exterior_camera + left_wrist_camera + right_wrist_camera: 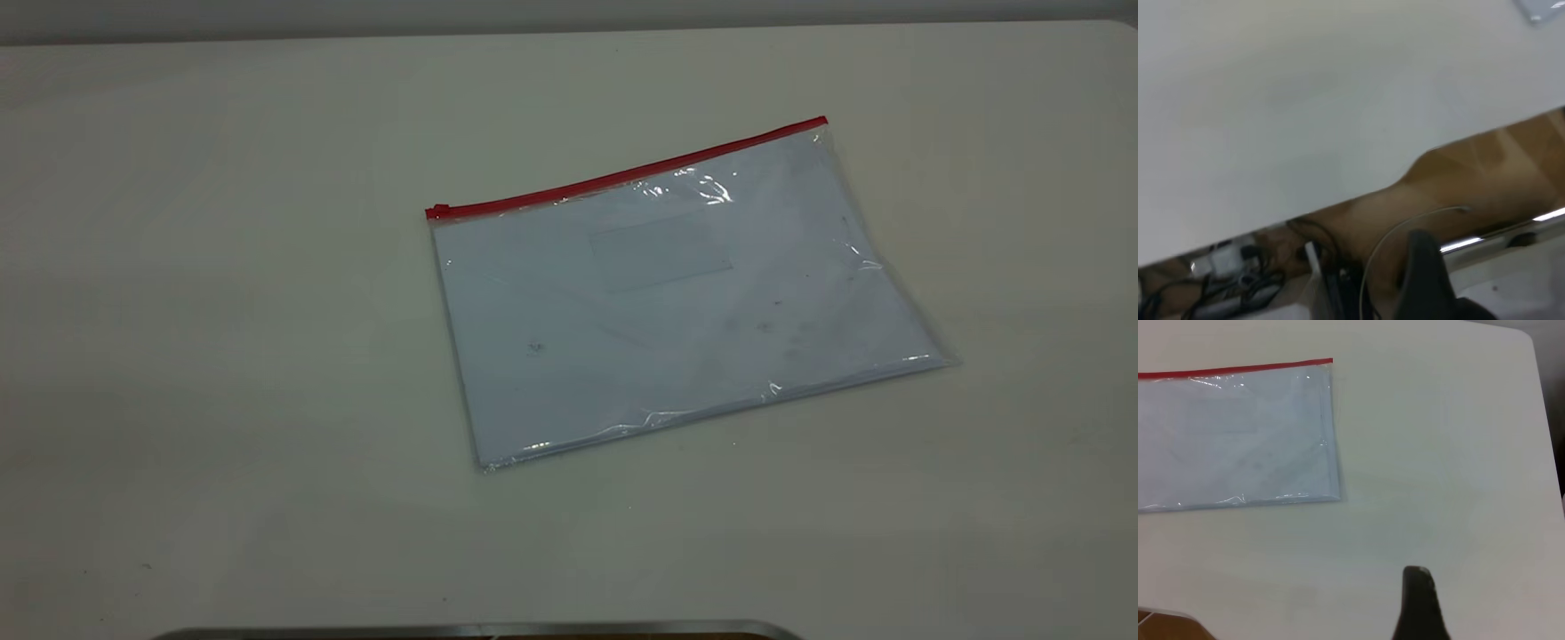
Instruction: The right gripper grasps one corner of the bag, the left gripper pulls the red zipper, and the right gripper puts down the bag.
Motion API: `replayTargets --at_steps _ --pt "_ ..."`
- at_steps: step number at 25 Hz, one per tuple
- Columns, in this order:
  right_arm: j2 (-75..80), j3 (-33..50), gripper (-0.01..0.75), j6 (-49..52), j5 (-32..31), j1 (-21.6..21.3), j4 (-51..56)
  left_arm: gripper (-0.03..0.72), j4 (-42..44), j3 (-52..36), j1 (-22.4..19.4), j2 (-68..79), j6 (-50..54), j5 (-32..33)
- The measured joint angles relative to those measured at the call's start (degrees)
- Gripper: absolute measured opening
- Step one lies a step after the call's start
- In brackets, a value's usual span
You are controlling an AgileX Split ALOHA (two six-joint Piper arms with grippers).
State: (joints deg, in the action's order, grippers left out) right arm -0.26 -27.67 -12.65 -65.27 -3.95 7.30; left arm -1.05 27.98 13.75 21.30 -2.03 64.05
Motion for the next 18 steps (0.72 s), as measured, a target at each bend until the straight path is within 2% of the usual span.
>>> replayTargets --at_steps 18 --pt "0.0 0.0 0.572 0.0 0.0 0.0 0.0 0.586 2.8 -0.2 -0.3 -0.7 2.9 -0.2"
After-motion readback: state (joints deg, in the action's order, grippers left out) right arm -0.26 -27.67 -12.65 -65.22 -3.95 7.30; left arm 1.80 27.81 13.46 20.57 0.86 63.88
